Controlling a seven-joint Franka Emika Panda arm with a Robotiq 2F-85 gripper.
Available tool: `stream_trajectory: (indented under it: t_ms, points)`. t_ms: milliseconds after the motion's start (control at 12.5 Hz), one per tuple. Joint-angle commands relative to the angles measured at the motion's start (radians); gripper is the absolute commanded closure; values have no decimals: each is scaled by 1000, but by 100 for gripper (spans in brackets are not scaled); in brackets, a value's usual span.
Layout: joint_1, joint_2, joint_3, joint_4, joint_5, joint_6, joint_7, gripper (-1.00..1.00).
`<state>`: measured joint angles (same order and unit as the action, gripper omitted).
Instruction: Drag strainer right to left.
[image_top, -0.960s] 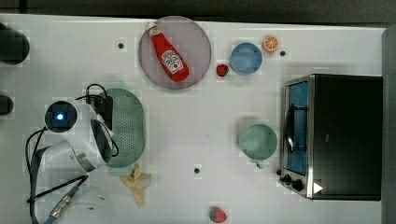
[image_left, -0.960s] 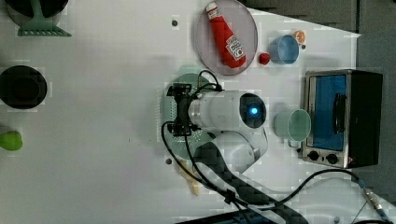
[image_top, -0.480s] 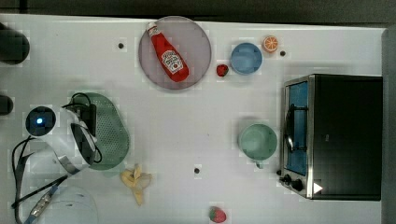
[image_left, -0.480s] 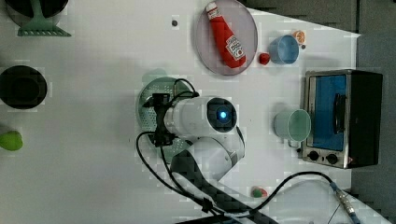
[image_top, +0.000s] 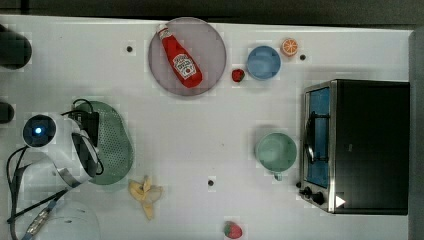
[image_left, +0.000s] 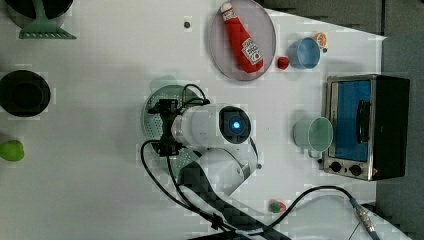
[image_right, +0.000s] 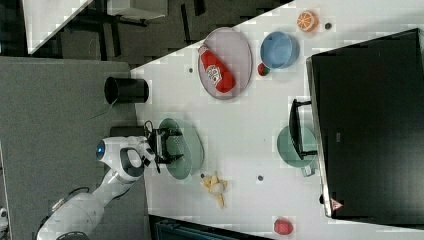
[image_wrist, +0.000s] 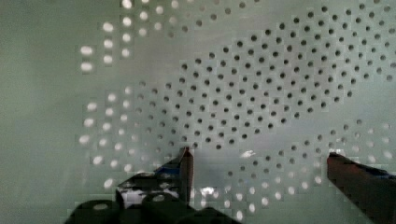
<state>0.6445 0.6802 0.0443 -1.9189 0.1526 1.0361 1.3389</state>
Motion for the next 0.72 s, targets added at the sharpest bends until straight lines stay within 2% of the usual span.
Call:
stream_trajectory:
  t_ms: [80, 480, 720]
  points:
    - [28, 21, 19, 60, 25, -15, 51, -100]
    - [37, 31, 9, 93, 34, -12, 50, -100]
    - [36, -45, -27, 88, 33, -129, -78, -100]
